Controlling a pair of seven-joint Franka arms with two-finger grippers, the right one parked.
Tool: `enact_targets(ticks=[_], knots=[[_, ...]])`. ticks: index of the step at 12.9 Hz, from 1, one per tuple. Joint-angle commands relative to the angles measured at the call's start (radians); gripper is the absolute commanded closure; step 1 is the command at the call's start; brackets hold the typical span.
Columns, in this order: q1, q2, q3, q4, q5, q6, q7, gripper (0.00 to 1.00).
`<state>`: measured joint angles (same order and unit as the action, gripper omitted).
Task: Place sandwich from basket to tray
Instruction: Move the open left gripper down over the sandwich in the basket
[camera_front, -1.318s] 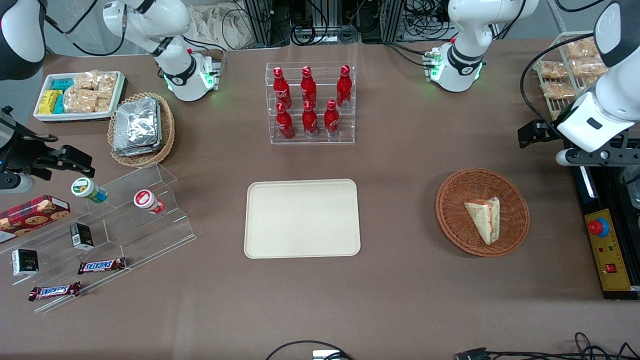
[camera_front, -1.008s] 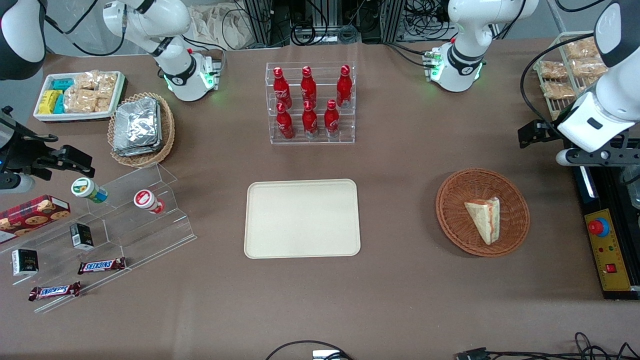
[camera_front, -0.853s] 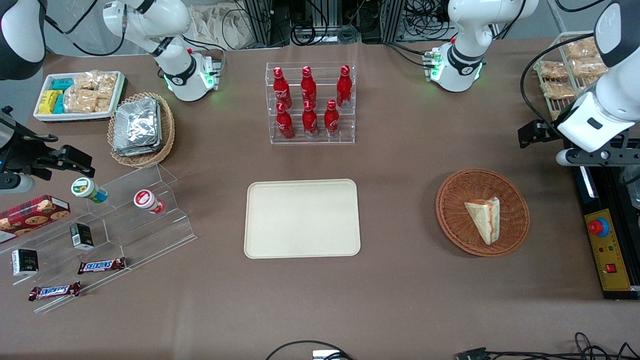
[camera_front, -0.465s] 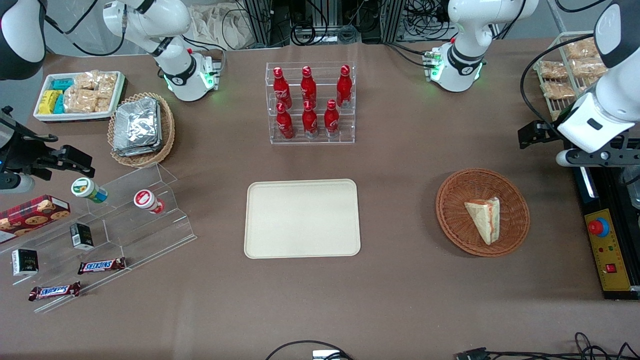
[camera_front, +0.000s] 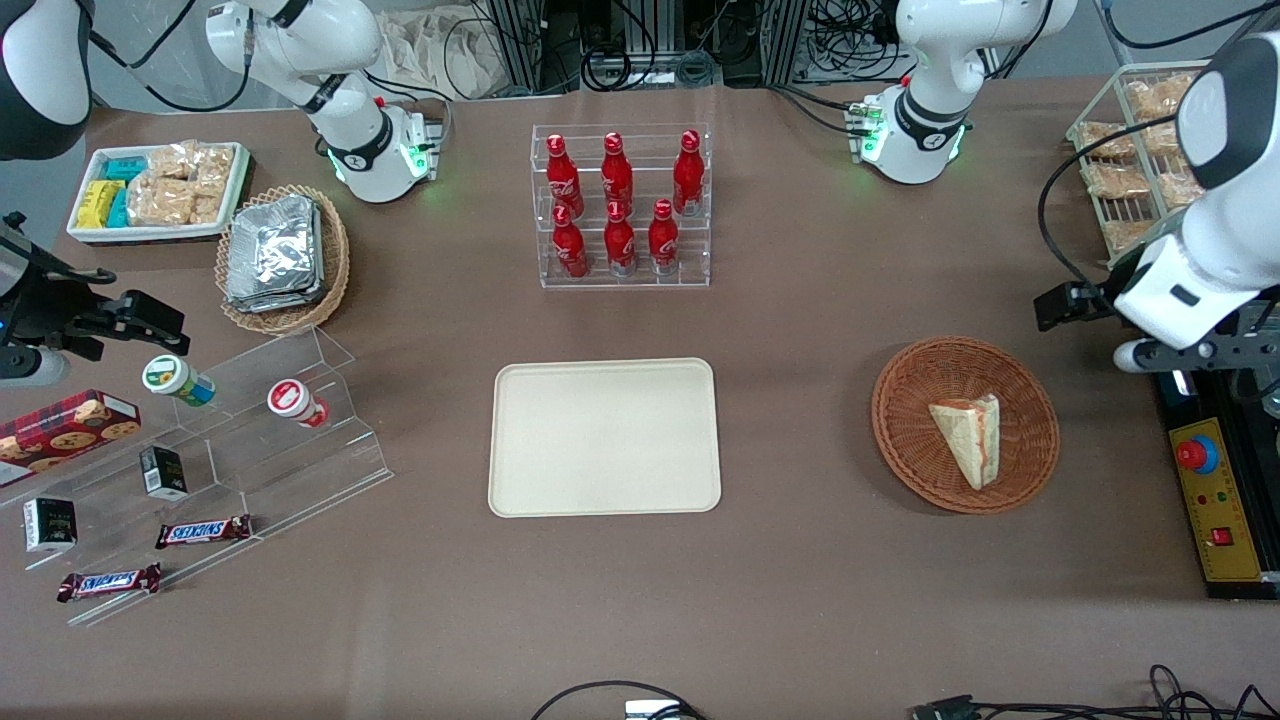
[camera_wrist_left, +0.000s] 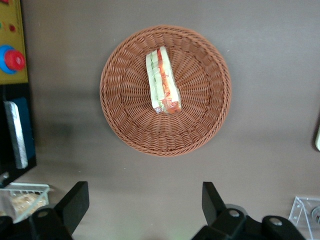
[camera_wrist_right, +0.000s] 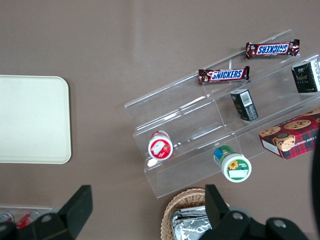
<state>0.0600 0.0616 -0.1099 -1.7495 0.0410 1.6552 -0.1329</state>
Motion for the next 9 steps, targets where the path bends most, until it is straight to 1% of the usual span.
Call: enact_targets(ticks=[1, 2, 5, 7, 9], knots=[[0.003, 0.081, -0.002, 0.002, -0.042, 0.037, -0.118, 0.00], [0.003, 0.113, -0.002, 0.002, -0.056, 0.061, -0.151, 0.00], [0.026, 0.211, -0.002, 0.002, -0.062, 0.144, -0.159, 0.00], [0.063, 0.279, -0.002, -0.001, -0.062, 0.213, -0.157, 0.00], [0.069, 0.332, -0.004, -0.001, -0.070, 0.273, -0.157, 0.00]])
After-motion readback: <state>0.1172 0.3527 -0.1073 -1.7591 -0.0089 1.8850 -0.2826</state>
